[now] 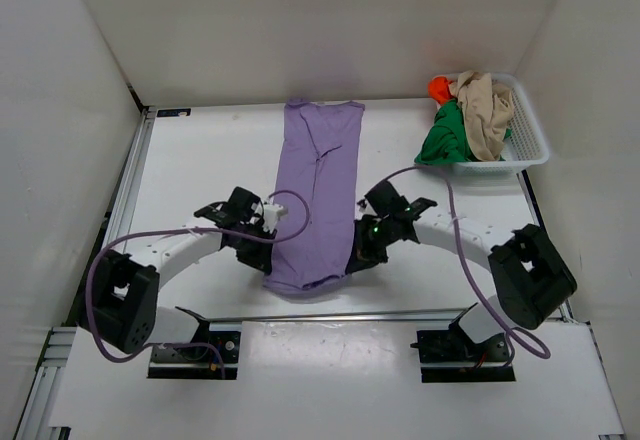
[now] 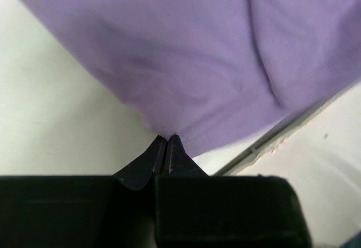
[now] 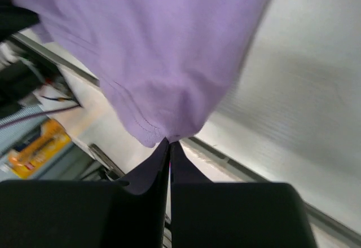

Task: Fold and stack the t-shirts
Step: Grab the bottom of the folded rectangular tshirt with both arms, then fold the folded rectangular tshirt in 1/3 of the way

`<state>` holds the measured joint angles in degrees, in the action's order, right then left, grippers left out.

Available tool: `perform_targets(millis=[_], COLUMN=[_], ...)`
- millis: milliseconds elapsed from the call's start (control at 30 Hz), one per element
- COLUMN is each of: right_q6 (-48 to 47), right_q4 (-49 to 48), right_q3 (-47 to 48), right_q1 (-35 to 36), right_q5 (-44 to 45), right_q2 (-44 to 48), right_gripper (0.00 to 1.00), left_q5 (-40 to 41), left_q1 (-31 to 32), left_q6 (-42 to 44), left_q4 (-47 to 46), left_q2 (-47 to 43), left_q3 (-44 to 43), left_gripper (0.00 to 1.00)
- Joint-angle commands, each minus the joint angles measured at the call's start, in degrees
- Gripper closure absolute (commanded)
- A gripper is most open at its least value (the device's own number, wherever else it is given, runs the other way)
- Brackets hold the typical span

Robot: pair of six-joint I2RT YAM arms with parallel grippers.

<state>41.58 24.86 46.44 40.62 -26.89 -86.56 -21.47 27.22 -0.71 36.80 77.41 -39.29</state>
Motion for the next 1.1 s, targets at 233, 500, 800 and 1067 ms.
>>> perform_targets(millis=[233, 500, 800, 1067], right_q6=[-7.21, -10.73, -9.5, -5.81], right_q4=[10.65, 16.26, 17.07, 15.3], right_q3=[26.46, 53.45, 70.1, 76.26], right_q1=[-13.44, -20.75, -25.06, -28.84], right_q5=[5.01, 3.0, -1.84, -0.97], right_q2=[-7.27, -26.88, -43.06, -51.16], right_gripper=[1.0, 1.0, 1.0, 0.45], left_q5=[3.9, 1.27, -0.15, 6.59], left_q1=[-10.17, -13.86, -15.18, -17.11], left_q6=[0.71, 0.71, 0.71, 0.71], left_q4=[1.96, 7.59, 7.59, 7.59], left_q2=[4.49, 30.92, 47.56, 53.9], left_q3=[-21.57, -50.69, -70.2, -79.01], left_gripper=[0.9, 0.9, 0.9, 0.16])
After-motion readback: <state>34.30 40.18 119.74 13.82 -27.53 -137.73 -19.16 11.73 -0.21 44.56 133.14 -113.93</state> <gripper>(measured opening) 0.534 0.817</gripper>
